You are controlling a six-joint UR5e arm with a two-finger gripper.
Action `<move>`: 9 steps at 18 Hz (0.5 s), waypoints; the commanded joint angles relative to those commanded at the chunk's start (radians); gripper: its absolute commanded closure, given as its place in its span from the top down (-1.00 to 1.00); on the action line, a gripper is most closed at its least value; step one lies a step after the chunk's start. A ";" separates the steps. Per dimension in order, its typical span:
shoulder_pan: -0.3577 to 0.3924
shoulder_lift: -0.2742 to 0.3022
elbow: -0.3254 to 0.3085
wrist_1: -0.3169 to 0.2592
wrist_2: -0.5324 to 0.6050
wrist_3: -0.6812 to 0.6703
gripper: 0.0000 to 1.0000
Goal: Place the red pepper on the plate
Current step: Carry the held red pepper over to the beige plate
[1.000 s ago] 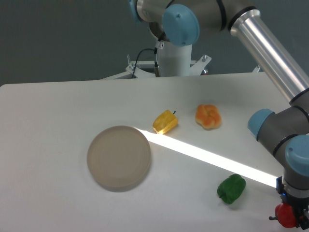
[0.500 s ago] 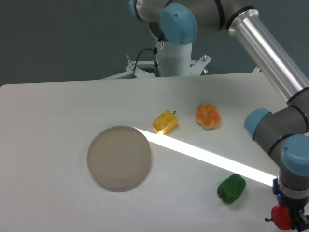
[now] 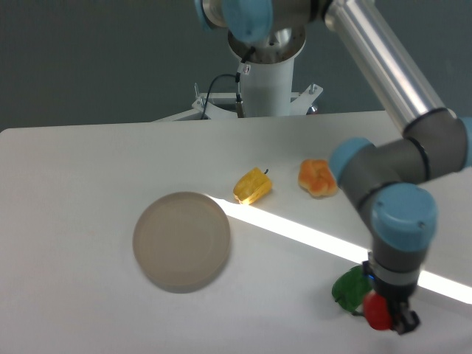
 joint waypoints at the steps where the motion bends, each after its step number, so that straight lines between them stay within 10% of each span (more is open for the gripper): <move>1: -0.015 0.023 -0.032 -0.002 -0.002 -0.023 -0.05; 9: -0.169 0.181 -0.296 -0.002 -0.054 -0.228 -0.05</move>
